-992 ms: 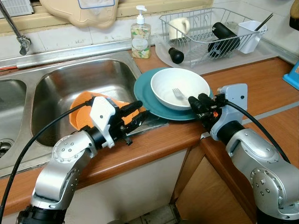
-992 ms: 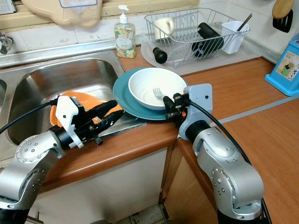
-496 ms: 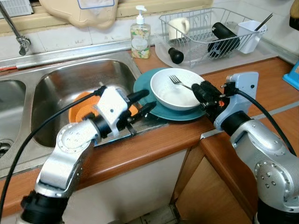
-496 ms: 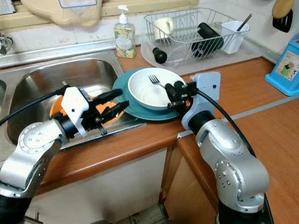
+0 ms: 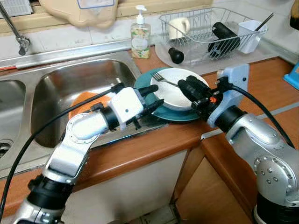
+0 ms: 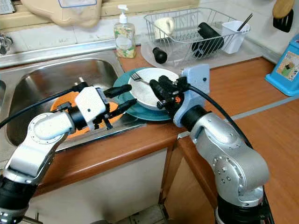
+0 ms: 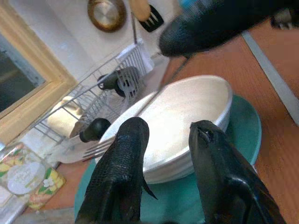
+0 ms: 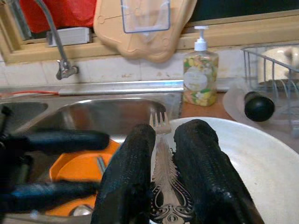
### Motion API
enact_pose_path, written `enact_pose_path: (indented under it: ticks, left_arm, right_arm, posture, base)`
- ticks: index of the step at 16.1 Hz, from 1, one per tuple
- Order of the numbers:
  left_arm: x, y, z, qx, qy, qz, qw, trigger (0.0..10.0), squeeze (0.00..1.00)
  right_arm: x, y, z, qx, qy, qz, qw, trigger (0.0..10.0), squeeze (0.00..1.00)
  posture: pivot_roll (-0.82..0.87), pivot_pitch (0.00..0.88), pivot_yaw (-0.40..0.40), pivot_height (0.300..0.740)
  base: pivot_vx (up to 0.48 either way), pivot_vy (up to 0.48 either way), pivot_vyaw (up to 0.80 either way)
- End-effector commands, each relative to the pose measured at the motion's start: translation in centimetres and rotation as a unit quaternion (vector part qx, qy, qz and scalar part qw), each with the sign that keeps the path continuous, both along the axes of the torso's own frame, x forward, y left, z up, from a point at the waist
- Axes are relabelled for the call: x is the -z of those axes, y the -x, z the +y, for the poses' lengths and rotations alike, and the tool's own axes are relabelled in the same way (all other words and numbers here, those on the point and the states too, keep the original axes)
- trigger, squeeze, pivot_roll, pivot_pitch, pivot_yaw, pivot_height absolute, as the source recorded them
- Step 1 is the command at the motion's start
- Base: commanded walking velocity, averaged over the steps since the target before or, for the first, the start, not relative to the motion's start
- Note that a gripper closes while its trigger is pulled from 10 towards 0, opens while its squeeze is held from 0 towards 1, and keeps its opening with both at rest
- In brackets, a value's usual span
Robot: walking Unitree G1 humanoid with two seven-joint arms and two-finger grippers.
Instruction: Kitchen organization
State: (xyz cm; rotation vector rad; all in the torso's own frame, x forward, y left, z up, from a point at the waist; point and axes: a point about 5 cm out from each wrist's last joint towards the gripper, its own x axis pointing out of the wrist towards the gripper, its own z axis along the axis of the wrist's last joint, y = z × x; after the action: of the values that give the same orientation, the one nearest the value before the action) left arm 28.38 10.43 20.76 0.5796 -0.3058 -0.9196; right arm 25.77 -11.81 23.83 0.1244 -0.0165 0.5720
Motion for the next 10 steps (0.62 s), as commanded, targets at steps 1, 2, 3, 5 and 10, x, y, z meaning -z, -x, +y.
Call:
enact_pose_path:
  ticks: [1,2,3,5,10]
  left_arm:
    - [0.1,-0.4,-0.1,0.003,-0.032,-0.013,0.999,10.0,0.0]
    - [0.2,-0.8,-0.2,-0.004,-0.047,-0.019,0.999,10.0,0.0]
    - [0.1,-1.3,-0.3,-0.009,-0.049,-0.024,0.998,10.0,0.0]
    - [-0.1,-1.7,-0.5,-0.009,-0.056,-0.034,0.998,10.0,0.0]
    - [0.1,-1.9,-0.7,0.003,-0.066,-0.045,0.997,10.0,0.0]
  right_arm:
    - [-0.9,0.4,0.9,-0.028,-0.004,-0.017,0.999,0.0,0.0]
    - [-1.0,0.5,1.1,-0.036,-0.004,-0.018,0.999,0.0,0.0]
    - [-1.0,0.5,1.3,-0.041,-0.004,-0.017,0.999,0.0,0.0]
    - [-1.0,0.6,1.6,-0.049,-0.005,-0.015,0.999,0.0,0.0]
    - [-0.7,0.3,1.5,-0.022,0.0,-0.008,1.0,0.0,0.0]
  posture:
    - [-0.14,0.0,0.045,0.74]
    - [-0.14,0.0,0.043,0.74]
    - [-0.13,0.0,0.038,0.74]
    - [-0.13,0.0,0.037,0.74]
    - [-0.14,0.0,0.041,0.74]
  base:
    - [0.0,0.0,0.0]
    - [0.0,0.0,0.0]
    - [0.0,0.0,0.0]
    - [0.0,0.0,0.0]
    - [0.0,0.0,0.0]
